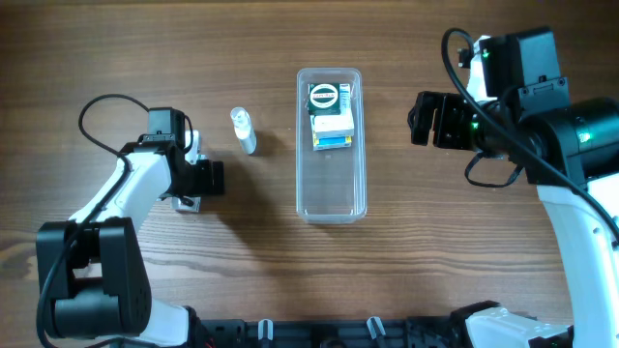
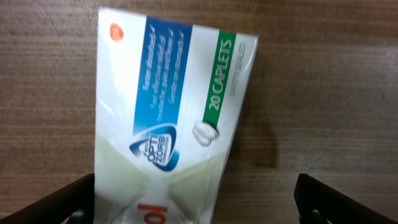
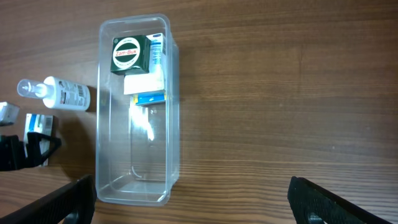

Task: Pack container
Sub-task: 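Lower the left gripper and grasp the white Panadol box, then carry the Panadol box into the container and release it, then move the left gripper to the white spray bottle and grasp it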

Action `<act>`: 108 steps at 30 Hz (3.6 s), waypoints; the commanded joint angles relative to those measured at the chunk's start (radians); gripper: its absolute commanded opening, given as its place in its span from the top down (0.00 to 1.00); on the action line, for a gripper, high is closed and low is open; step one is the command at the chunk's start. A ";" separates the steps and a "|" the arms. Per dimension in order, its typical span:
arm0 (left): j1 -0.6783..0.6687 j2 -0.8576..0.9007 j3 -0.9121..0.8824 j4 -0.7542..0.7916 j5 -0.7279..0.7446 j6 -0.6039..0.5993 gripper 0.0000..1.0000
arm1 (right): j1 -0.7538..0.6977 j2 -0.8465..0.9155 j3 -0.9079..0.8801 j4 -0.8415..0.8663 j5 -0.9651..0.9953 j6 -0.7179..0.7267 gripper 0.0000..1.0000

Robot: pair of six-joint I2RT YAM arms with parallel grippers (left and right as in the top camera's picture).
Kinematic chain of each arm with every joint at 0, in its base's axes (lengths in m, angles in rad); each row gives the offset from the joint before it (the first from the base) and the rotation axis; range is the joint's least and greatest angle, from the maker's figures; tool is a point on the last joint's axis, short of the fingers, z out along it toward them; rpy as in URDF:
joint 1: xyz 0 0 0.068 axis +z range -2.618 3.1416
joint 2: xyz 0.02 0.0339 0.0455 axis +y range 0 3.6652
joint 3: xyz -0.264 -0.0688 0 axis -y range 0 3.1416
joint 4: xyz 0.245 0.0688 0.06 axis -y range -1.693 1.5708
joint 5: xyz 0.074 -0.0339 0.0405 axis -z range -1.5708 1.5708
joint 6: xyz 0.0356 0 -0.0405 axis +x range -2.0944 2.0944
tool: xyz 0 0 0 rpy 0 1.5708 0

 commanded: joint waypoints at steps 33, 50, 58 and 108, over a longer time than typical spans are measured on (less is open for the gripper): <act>0.004 -0.037 0.046 0.038 0.020 -0.071 0.58 | -0.002 0.007 0.007 0.002 0.012 -0.013 0.00; -0.392 -0.697 0.233 -0.116 0.199 -0.473 0.57 | -0.002 0.007 0.007 0.002 0.013 -0.013 0.00; -0.780 -0.388 0.233 0.210 0.150 -0.562 0.56 | -0.002 0.007 0.007 0.002 0.013 -0.013 0.00; -0.246 -0.019 0.690 -0.427 0.075 -0.398 0.10 | -0.002 0.007 0.007 0.002 0.013 -0.013 0.00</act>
